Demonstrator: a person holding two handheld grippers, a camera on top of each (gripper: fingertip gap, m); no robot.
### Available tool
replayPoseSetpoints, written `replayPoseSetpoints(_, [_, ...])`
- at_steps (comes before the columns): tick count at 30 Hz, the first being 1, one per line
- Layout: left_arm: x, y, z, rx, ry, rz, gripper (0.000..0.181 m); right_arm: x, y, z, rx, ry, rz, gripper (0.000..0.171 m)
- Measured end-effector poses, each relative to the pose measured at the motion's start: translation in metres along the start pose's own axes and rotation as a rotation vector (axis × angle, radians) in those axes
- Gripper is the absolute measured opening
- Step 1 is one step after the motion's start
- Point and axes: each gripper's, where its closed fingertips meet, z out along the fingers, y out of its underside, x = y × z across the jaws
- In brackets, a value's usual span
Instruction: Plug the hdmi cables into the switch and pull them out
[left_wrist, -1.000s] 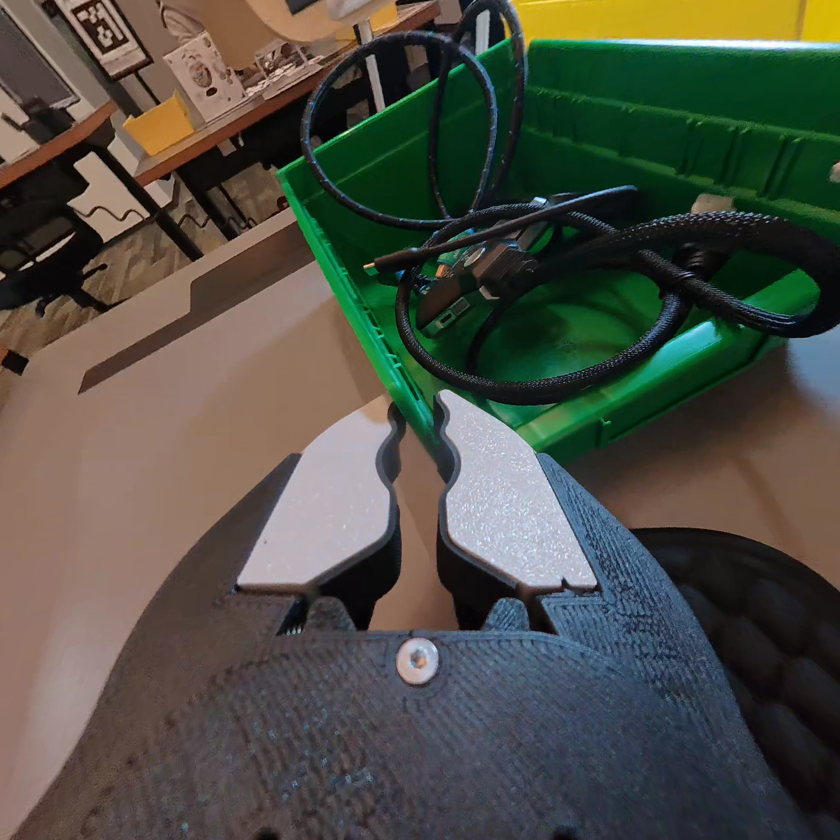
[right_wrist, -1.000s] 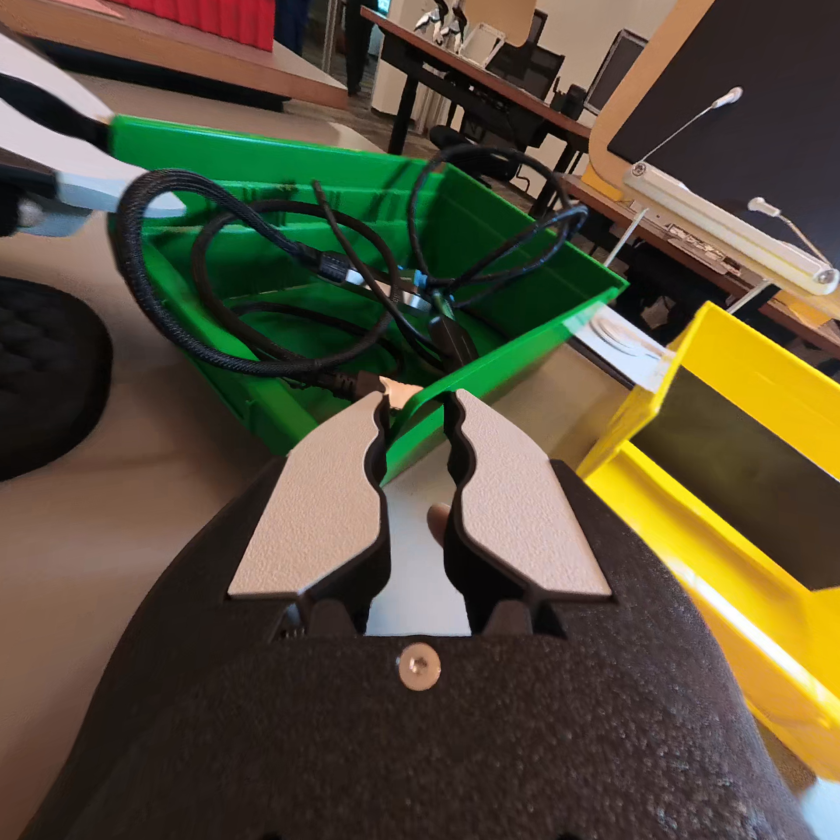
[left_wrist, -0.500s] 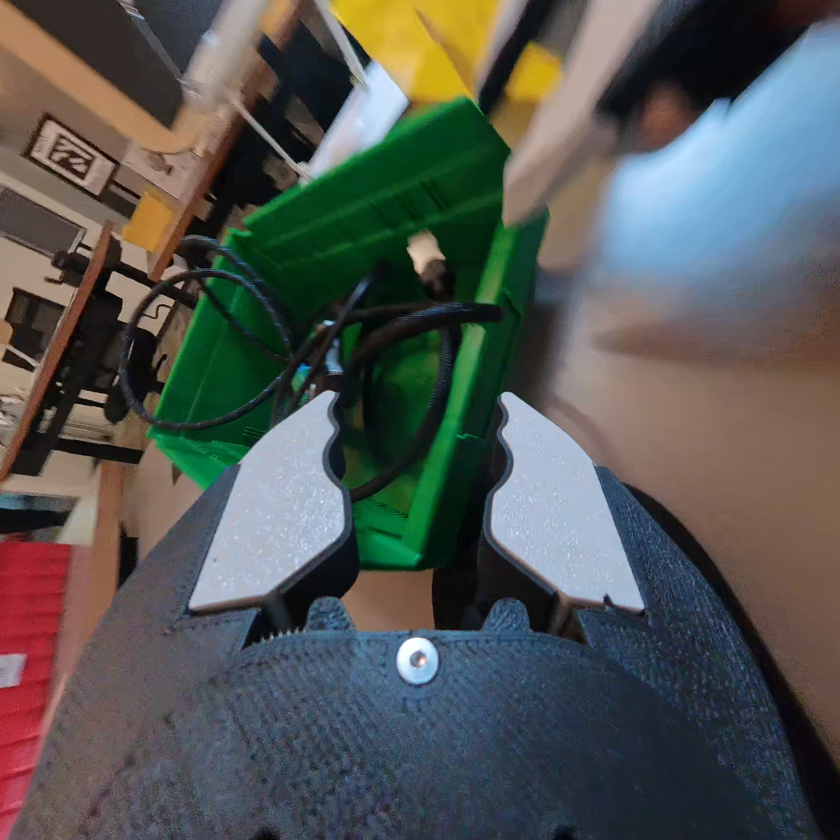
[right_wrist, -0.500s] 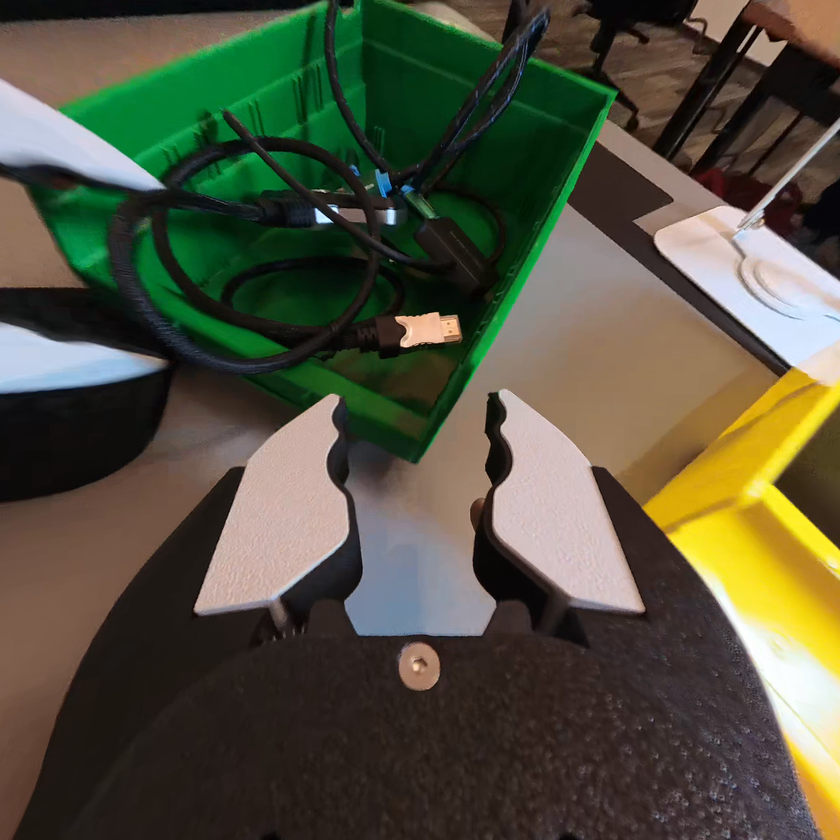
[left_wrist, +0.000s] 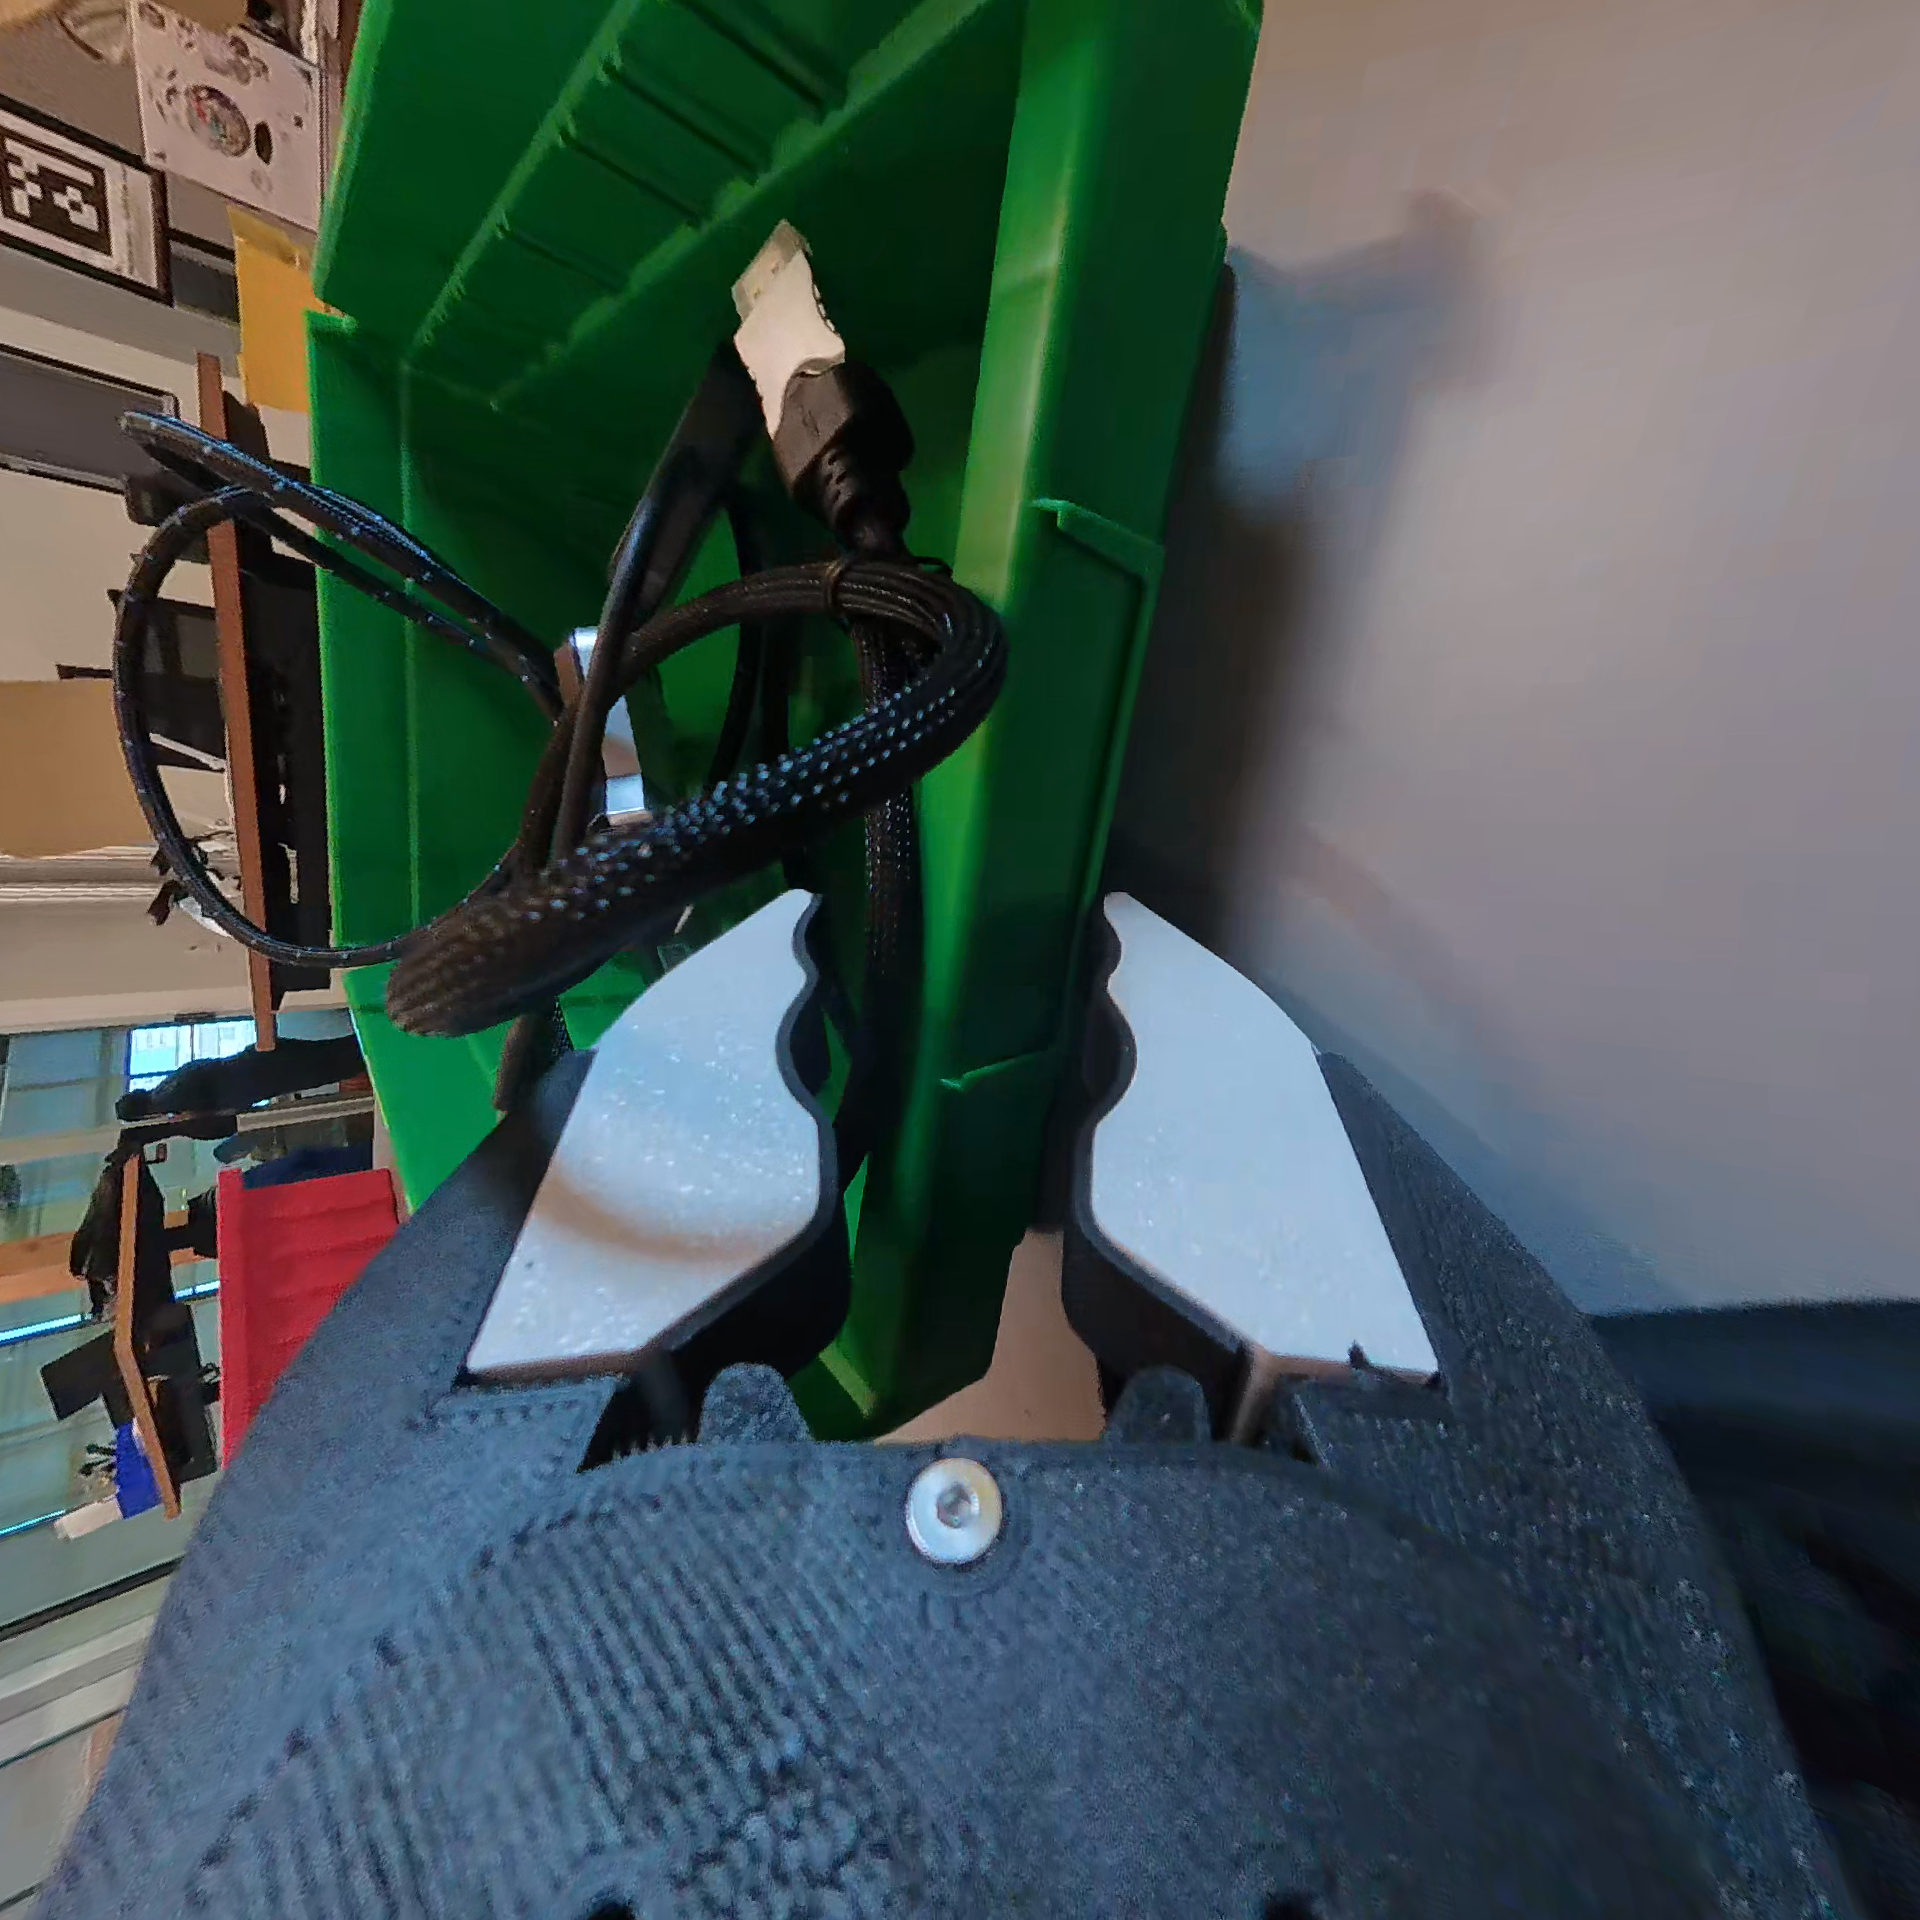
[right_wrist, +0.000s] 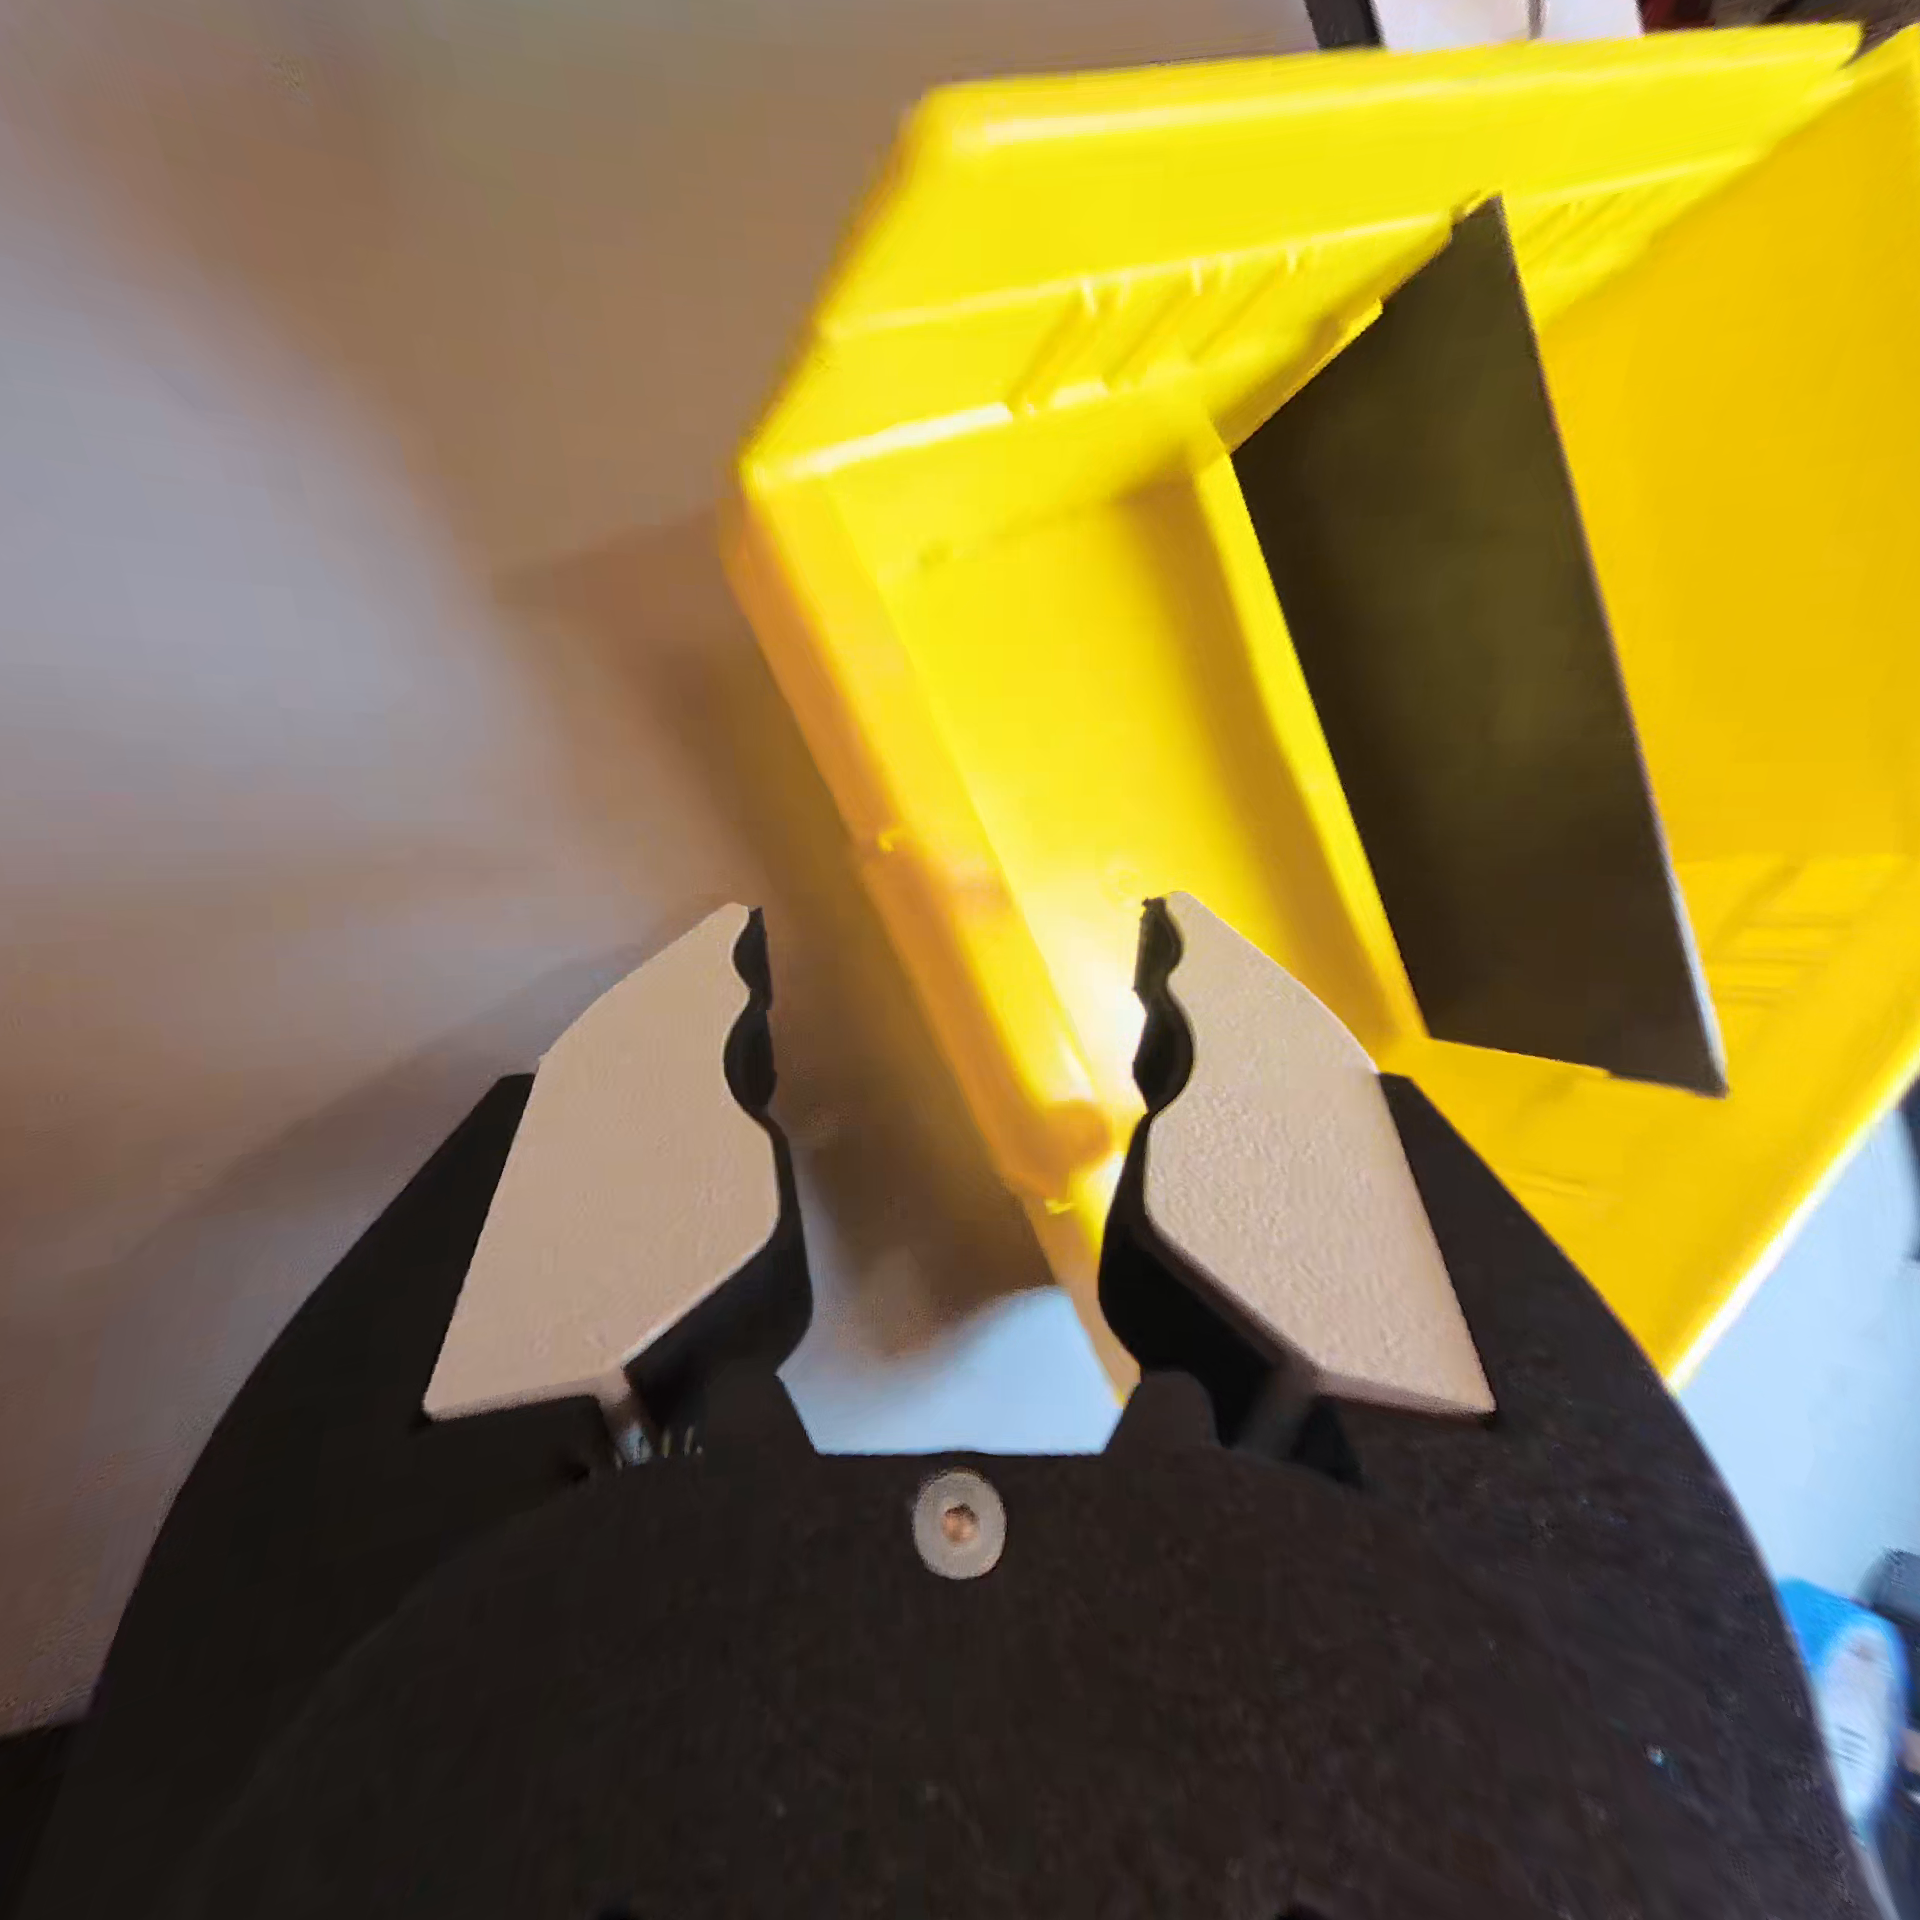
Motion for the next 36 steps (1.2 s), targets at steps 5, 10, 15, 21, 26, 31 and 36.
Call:
replayPoseSetpoints(5, [-0.021,0.012,0.023,-0.060,-0.041,-0.001,0.041,0.006,0.016,0.028,-0.087,-0.023,-0.146,0.049])
replayPoseSetpoints(10, [-0.033,0.025,0.031,-0.112,-0.071,-0.061,0.040,0.009,0.023,0.025,-0.061,-0.009,-0.124,0.045])
replayPoseSetpoints(15, [-0.041,0.035,0.036,-0.130,-0.101,-0.082,0.040,0.033,0.060,0.016,-0.133,0.065,-0.117,0.031])
replayPoseSetpoints(21, [-0.049,0.042,0.043,-0.117,-0.118,-0.064,0.040,0.063,0.101,0.005,-0.126,0.144,-0.166,0.030])
replayPoseSetpoints(26, [-0.056,0.042,0.047,-0.019,-0.167,-0.018,0.040,0.049,0.096,0.000,-0.028,0.132,-0.309,0.030])
replayPoseSetpoints(31, [-0.055,0.042,0.047,-0.019,-0.136,-0.052,0.041,0.070,0.088,0.005,-0.002,0.243,-0.325,0.036])
replayPoseSetpoints(36, [-0.053,0.009,-0.003,0.273,-0.006,-0.282,0.046,0.067,0.045,-0.030,0.203,0.275,-0.187,0.044])
